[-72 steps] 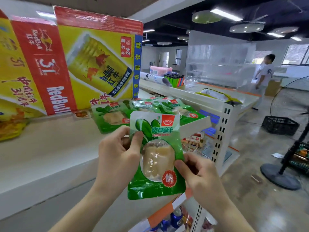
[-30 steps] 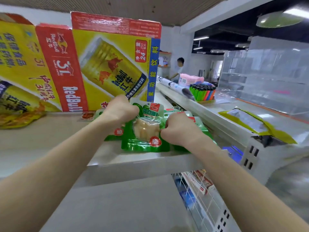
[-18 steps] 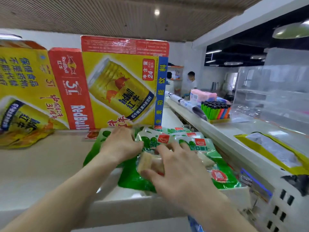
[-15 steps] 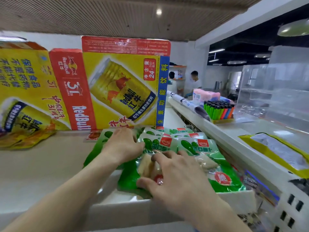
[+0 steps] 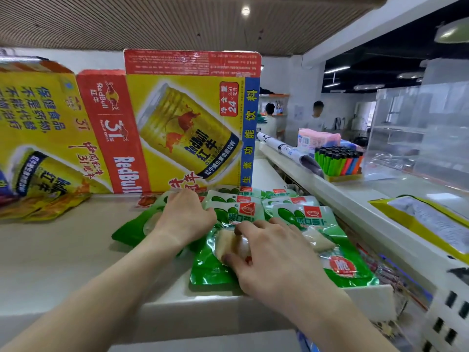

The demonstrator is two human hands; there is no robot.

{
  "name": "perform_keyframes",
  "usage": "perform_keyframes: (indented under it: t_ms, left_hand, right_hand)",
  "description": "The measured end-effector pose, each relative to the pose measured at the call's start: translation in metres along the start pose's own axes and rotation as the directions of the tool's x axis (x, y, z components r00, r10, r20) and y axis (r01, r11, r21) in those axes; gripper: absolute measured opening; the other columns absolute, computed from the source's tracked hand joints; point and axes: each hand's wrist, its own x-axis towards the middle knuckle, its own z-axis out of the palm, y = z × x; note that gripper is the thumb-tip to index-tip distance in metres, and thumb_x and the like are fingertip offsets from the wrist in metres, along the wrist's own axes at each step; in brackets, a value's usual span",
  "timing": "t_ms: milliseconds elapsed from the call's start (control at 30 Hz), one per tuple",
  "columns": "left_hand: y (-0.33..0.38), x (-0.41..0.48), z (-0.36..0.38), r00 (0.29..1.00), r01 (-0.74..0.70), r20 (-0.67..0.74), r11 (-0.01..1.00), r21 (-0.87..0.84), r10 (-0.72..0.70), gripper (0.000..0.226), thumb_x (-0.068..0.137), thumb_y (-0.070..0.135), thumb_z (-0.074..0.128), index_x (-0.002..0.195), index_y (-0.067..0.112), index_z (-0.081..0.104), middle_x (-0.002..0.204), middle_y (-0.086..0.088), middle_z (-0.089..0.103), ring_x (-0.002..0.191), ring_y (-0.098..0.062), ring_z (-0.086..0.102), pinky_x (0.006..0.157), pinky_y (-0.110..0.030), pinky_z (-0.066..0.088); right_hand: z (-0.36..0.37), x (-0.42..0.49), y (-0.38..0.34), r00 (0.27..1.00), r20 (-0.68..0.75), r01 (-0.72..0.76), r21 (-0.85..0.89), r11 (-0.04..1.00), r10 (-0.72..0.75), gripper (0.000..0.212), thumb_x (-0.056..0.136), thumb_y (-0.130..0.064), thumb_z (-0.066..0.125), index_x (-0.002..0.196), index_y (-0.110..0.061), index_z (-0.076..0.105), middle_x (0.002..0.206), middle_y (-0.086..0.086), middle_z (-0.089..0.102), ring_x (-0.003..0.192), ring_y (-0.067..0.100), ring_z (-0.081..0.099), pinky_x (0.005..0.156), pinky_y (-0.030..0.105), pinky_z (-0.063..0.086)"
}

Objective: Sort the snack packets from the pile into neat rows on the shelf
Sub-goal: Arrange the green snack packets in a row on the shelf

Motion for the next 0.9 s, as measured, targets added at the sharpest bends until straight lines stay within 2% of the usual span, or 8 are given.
perform_keyframes:
  t_ms: [100, 367, 533, 600, 667, 767, 833, 900]
  left_hand:
    - [-0.001, 0.0, 0.0, 0.999, -0.031, -0.009, 0.999, 0.011, 0.031, 0.04, 0.087, 0.025, 0.062, 0.053, 0.009, 0.048, 0.061, -0.008, 0.048, 0.055, -0.019, 0.044, 0.064, -0.031, 0.045]
    - [-0.006, 0.004, 0.004, 0.99, -0.115, -0.076, 0.993, 0.003, 0.115, 0.035, 0.093, 0.033, 0.059, 0.067, 0.01, 0.064, 0.076, -0.01, 0.064, 0.09, -0.028, 0.055, 0.078, -0.036, 0.047]
    - [-0.011, 0.0, -0.018, 0.987, -0.123, -0.115, 0.99, -0.061, 0.116, 0.037, 0.097, 0.038, 0.056, 0.073, 0.01, 0.066, 0.075, -0.005, 0.064, 0.08, -0.022, 0.055, 0.074, -0.033, 0.044]
    - [-0.02, 0.001, -0.038, 0.988, -0.128, -0.083, 0.991, 0.038, 0.131, 0.028, 0.096, 0.039, 0.056, 0.088, 0.015, 0.069, 0.089, 0.0, 0.066, 0.087, -0.021, 0.054, 0.08, -0.036, 0.049]
    - [-0.032, 0.001, -0.053, 0.991, -0.131, 0.046, 0.971, 0.198, 0.124, 0.024, 0.094, 0.044, 0.06, 0.103, 0.023, 0.068, 0.102, 0.004, 0.063, 0.087, -0.018, 0.054, 0.083, -0.033, 0.05]
    - [-0.048, -0.003, -0.053, 0.985, -0.088, 0.167, 0.96, 0.267, 0.044, 0.031, 0.09, 0.055, 0.06, 0.109, 0.031, 0.066, 0.108, 0.006, 0.06, 0.094, -0.015, 0.053, 0.08, -0.028, 0.043]
    - [-0.056, -0.004, -0.045, 0.99, -0.082, 0.131, 0.954, 0.29, 0.045, 0.035, 0.088, 0.062, 0.057, 0.107, 0.035, 0.067, 0.116, 0.007, 0.063, 0.101, -0.016, 0.054, 0.085, -0.031, 0.045]
    - [-0.059, -0.005, -0.041, 0.996, -0.077, 0.066, 0.951, 0.299, 0.059, 0.038, 0.085, 0.066, 0.057, 0.103, 0.034, 0.068, 0.114, 0.006, 0.064, 0.1, -0.016, 0.056, 0.082, -0.032, 0.047]
  right_hand:
    - [0.002, 0.0, 0.0, 1.0, 0.003, -0.013, -0.01, 1.0, 0.013, 0.042, 0.092, -0.057, 0.044, 0.126, -0.033, 0.05, 0.128, -0.006, 0.057, 0.12, 0.02, 0.042, 0.1, 0.04, 0.031]
    - [0.004, 0.006, -0.006, 0.999, 0.019, -0.026, -0.049, 0.998, 0.027, 0.041, 0.093, -0.054, 0.042, 0.127, -0.033, 0.05, 0.131, -0.006, 0.055, 0.123, 0.02, 0.041, 0.099, 0.041, 0.029]
    - [0.006, 0.007, -0.007, 0.999, 0.024, -0.019, -0.063, 0.998, 0.021, 0.04, 0.093, -0.053, 0.04, 0.128, -0.035, 0.047, 0.131, -0.008, 0.054, 0.123, 0.02, 0.039, 0.099, 0.041, 0.028]
    - [0.006, 0.005, -0.006, 1.0, 0.02, -0.019, -0.046, 0.999, 0.02, 0.04, 0.094, -0.054, 0.037, 0.128, -0.035, 0.047, 0.131, -0.01, 0.053, 0.123, 0.018, 0.038, 0.1, 0.04, 0.026]
    - [0.007, 0.006, -0.006, 1.0, 0.009, -0.008, -0.041, 0.999, 0.009, 0.04, 0.095, -0.053, 0.034, 0.127, -0.034, 0.047, 0.133, -0.01, 0.05, 0.124, 0.017, 0.037, 0.1, 0.041, 0.024]
    - [0.009, 0.012, -0.009, 0.999, 0.03, 0.026, -0.043, 0.999, -0.025, 0.049, 0.096, -0.058, 0.03, 0.139, -0.035, 0.039, 0.15, -0.007, 0.036, 0.138, 0.02, 0.027, 0.109, 0.047, 0.017]
    - [0.011, 0.018, -0.011, 0.995, 0.085, 0.061, -0.05, 0.997, -0.057, 0.063, 0.093, -0.068, 0.029, 0.149, -0.04, 0.022, 0.162, -0.007, 0.016, 0.148, 0.02, 0.01, 0.115, 0.053, 0.005]
    - [0.014, 0.026, -0.013, 0.986, 0.141, 0.1, -0.073, 0.992, -0.089, 0.071, 0.09, -0.075, 0.024, 0.151, -0.043, 0.012, 0.164, -0.006, 0.006, 0.151, 0.021, 0.002, 0.116, 0.055, -0.001]
